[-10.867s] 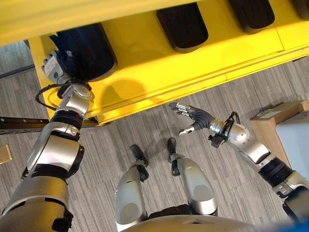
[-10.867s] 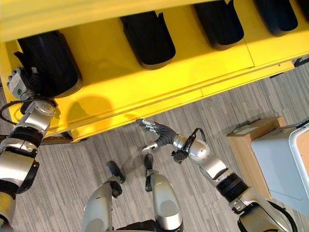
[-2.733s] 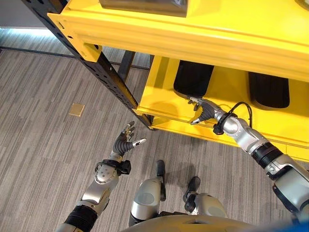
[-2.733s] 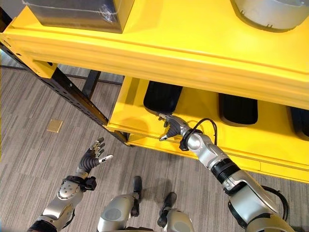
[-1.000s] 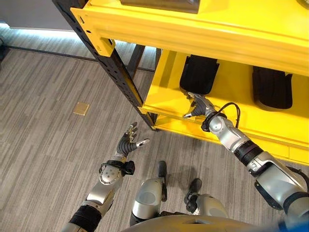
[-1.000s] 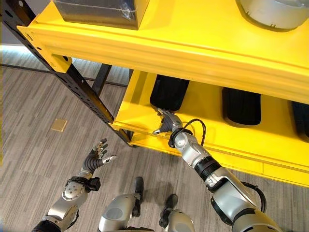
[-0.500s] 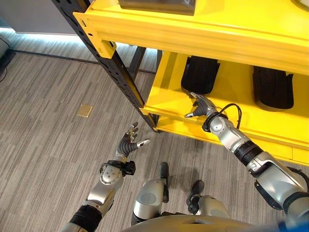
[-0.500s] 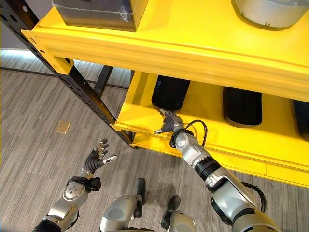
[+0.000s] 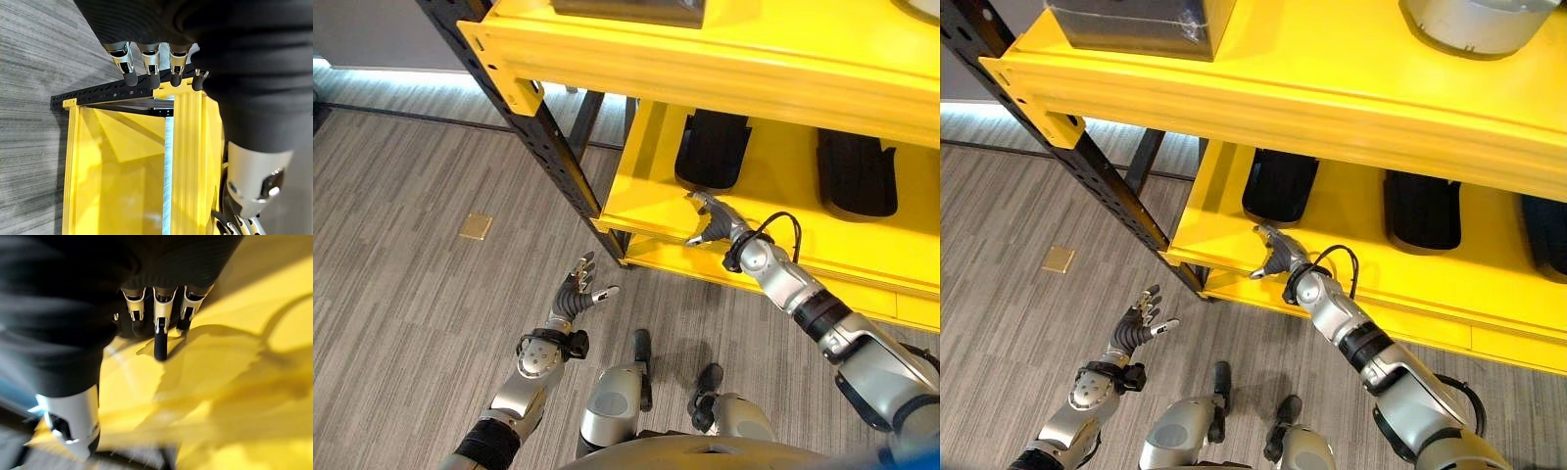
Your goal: Move parts from the plastic box to the shelf.
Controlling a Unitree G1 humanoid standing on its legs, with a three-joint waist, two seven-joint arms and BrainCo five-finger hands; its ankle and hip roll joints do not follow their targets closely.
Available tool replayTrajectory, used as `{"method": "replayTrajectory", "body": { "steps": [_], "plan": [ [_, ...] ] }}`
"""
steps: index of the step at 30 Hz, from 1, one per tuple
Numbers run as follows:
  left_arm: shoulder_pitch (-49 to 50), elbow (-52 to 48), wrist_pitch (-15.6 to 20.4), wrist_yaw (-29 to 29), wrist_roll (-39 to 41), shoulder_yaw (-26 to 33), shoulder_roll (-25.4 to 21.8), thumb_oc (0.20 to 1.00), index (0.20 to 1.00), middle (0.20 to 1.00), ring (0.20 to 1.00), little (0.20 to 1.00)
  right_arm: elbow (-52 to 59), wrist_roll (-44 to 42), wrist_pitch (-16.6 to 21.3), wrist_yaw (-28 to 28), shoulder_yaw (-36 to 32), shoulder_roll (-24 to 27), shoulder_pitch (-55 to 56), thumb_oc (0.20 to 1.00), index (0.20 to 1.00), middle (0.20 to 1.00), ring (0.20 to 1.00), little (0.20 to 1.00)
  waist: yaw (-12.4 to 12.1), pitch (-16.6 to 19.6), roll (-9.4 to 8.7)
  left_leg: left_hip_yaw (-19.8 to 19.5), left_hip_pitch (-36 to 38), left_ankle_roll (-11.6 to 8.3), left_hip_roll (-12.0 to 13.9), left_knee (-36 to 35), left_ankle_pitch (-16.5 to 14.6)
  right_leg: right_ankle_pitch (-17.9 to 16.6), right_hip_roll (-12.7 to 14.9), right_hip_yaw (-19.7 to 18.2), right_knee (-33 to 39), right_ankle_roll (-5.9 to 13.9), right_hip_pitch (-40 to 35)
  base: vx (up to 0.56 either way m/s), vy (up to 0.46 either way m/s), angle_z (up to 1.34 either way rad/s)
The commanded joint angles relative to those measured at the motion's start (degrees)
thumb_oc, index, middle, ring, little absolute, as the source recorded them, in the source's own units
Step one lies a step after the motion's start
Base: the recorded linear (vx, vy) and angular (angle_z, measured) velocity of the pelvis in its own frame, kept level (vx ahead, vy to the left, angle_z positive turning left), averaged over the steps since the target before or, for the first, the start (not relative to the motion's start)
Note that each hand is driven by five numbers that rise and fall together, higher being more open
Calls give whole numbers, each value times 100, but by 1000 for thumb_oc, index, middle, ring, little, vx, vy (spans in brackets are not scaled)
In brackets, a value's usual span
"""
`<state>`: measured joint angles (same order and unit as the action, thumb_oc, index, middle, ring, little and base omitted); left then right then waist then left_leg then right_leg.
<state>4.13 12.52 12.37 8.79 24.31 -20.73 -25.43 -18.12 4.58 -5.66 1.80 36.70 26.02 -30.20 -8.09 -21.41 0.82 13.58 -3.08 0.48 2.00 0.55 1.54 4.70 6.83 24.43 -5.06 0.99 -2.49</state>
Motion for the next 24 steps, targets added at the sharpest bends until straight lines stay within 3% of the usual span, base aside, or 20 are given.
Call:
{"method": "replayTrajectory", "body": {
  "steps": [1,3,9,16,18,24],
  "plan": [
    [64,-318,456,-373,360,90,11,1000,1000,1000,1000,1000,768,-1439,606,1332,375,-44,314,1000,1000,1000,1000,1000,-71,-40,-103,445,173,-403,690,134,322,-605,576,-66,-263,647,311,0,0,0],
    [173,-355,504,-608,773,146,77,1000,1000,1000,1000,1000,1511,-1916,679,1747,400,100,832,1000,1000,1000,1000,1000,2,38,-157,471,240,-418,710,24,357,-650,550,-124,-162,683,272,-1,-45,-2],
    [443,-345,605,-996,900,128,227,1000,1000,1000,1000,1000,1945,-2916,702,1957,32,212,1852,1000,1000,1000,1000,1000,202,287,-271,555,434,-499,792,-259,492,-818,504,-228,188,756,128,15,-46,-2],
    [738,-268,718,-1834,941,171,337,1000,1000,1000,1000,1000,1350,-3965,993,1394,-1037,-54,2825,1000,1000,1000,1000,1000,573,655,-319,777,773,-703,947,-525,522,-1111,488,-235,794,918,-110,29,-14,-21],
    [762,-244,753,-2016,925,200,319,1000,1000,1000,1000,1000,1053,-3894,1182,1008,-1446,-171,2995,1000,1000,1000,1000,1000,731,738,-308,891,880,-709,947,-537,486,-1181,478,-252,895,932,-153,-10,6,-7],
    [781,-228,708,-2240,1149,304,284,1000,1000,1000,1000,1000,829,-3898,1198,483,-2062,-375,3390,1000,1000,1000,1000,1000,1022,882,-263,1048,1113,-621,874,-547,364,-1155,451,-395,913,905,-261,-1,19,-11]
  ]
}}
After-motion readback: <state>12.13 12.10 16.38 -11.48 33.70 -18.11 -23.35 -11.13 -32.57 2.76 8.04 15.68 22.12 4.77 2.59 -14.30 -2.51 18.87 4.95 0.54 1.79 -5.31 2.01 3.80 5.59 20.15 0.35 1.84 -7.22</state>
